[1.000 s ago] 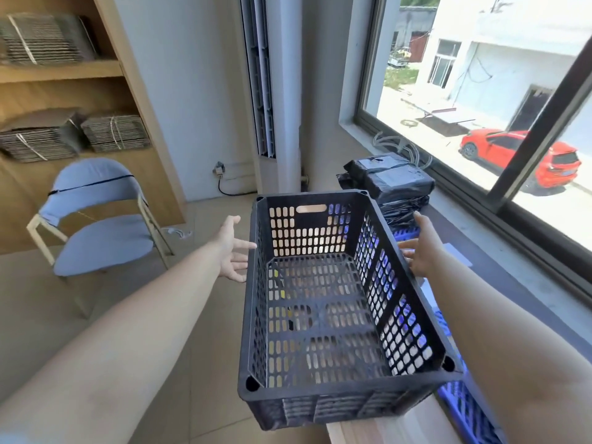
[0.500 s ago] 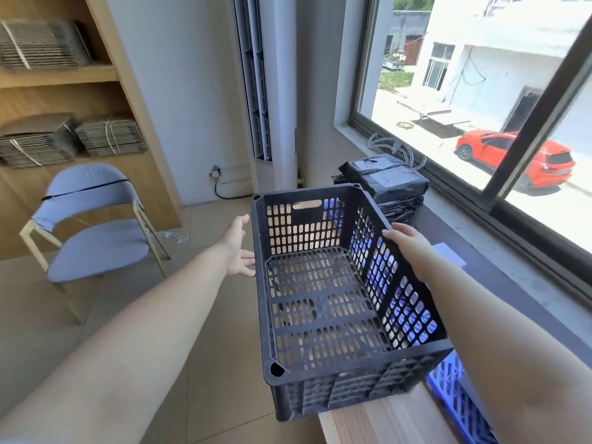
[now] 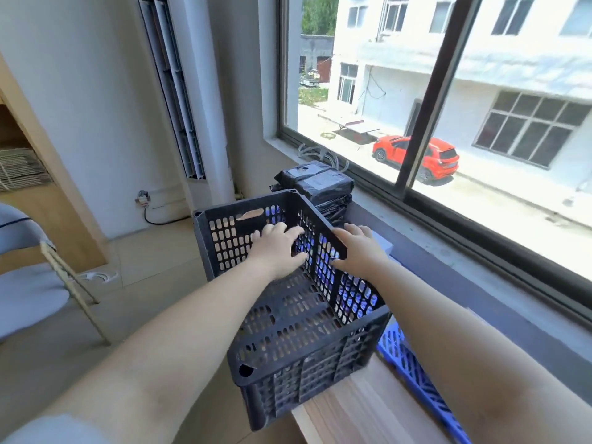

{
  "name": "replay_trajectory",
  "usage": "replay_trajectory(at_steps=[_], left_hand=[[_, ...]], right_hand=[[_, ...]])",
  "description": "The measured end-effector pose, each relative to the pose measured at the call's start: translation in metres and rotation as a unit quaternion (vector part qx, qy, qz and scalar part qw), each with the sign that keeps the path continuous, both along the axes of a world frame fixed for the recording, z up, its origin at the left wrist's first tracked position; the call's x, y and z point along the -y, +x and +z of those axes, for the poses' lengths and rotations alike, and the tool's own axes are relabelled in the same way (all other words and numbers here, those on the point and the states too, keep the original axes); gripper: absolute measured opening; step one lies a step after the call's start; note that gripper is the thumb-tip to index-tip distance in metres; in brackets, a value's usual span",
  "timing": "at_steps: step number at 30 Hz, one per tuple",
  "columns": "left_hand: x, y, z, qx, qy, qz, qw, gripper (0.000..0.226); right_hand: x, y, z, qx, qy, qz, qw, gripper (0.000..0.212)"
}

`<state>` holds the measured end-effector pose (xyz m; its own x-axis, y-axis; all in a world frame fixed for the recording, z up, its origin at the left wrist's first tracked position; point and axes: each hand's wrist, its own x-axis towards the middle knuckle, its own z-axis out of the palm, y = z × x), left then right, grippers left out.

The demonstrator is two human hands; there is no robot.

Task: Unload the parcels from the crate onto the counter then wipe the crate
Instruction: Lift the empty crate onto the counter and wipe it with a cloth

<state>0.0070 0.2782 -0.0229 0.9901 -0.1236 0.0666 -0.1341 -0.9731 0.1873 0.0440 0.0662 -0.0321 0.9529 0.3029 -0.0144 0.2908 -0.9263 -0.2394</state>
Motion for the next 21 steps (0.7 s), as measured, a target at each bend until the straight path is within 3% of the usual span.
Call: replay_trajectory(at_steps=[6, 16, 21], left_hand=[[0.085, 0.01, -0.007, 0.025, 0.119, -0.145, 0.982, 0.066], [0.237, -0.036, -0.051, 0.017, 0.105, -0.359, 0.927, 0.064], [0.299, -0.073, -0.086, 0.013, 0.131, -0.44, 0.888, 0.061]], right_hand=[[0.056, -0.044, -0.002, -0.006, -0.066, -0.124, 0.99, 0.075], [0.172, -0.17, -0.048, -0.048, -0.03, -0.378, 0.924, 0.07], [0.216, -0.229, -0.087, -0.081, -0.018, -0.456, 0.886, 0.069]])
